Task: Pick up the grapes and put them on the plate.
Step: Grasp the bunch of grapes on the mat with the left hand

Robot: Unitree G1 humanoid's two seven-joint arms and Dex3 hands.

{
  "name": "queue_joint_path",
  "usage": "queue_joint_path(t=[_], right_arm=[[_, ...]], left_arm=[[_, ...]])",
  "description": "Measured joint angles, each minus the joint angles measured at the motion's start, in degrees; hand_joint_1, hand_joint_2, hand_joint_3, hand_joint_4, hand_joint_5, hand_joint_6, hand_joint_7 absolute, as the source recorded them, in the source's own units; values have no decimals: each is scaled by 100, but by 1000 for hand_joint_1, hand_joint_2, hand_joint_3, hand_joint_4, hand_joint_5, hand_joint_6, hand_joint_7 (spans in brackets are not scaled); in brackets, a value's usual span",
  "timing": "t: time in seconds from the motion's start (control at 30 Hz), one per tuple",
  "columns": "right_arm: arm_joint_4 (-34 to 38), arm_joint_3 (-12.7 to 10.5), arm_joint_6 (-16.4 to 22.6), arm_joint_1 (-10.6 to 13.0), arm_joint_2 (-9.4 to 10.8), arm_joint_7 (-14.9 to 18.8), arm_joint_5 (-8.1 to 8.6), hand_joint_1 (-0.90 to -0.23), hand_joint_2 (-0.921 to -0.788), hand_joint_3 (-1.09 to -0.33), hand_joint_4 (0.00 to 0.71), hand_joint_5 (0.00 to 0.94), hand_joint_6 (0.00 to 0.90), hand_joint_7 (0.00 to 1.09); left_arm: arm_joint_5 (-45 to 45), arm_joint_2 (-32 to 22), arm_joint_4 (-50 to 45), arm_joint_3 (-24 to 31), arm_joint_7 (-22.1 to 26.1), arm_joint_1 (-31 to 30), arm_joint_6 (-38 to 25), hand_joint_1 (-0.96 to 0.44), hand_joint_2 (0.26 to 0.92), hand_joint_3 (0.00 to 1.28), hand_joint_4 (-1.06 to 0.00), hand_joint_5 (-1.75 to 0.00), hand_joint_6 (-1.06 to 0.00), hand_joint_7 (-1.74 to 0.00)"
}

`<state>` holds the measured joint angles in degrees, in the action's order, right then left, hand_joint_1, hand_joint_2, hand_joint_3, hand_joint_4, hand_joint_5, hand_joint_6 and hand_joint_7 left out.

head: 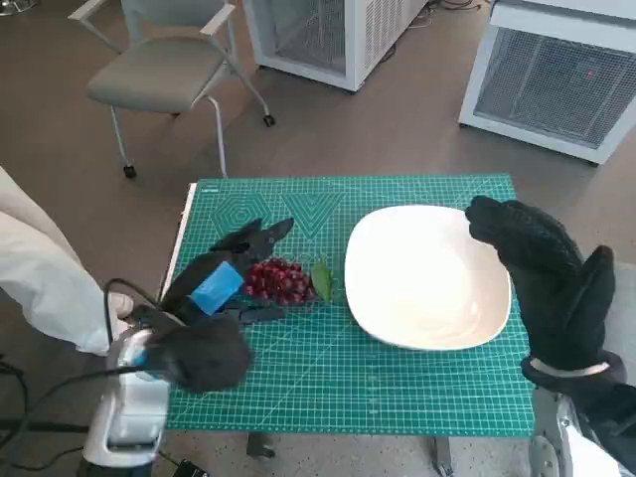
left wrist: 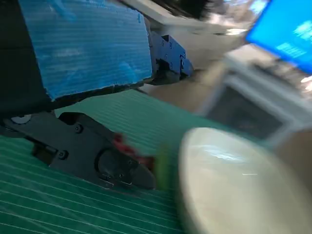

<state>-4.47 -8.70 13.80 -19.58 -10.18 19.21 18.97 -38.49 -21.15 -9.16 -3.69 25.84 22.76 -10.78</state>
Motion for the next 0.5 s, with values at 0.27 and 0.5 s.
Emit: queue_joint_path(t=[0.27,0.5], right_arm=[[34,-20,-5,2,-4,6,32,-512,-921,-574,313,447,179,909],[62,-36,-7,2,-14,7,87,-512,-921,-572,315,450,181,907]], left_arm=[[-407,-28,-349,-452,183,-1,-688,-170,763,1,-148,-8,-313,-13],[-519,-90,-311,-665,194,23,-945,-171,764,1,-160,-8,-316,-8]])
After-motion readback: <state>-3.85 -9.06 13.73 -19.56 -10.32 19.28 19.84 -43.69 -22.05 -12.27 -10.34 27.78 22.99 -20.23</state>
